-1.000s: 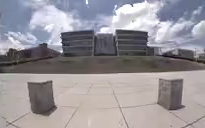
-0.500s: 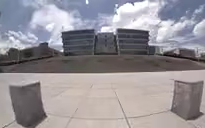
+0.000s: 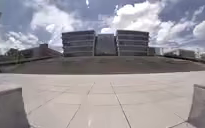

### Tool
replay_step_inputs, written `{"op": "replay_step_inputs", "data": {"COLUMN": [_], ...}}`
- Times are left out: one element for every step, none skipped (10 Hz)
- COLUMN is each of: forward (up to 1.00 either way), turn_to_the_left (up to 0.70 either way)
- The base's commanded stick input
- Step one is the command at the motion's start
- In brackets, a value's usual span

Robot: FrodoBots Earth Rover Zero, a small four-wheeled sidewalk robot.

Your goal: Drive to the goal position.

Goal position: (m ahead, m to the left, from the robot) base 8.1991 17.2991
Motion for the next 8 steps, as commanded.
{"op": "replay_step_inputs", "data": {"forward": [0.7,0.7,0.7,0.7,0.7,0.7,0.7,0.7], "turn_to_the_left": [0.03,0.08,0.1,0.09,0.07,0.11,0.15,0.18]}}
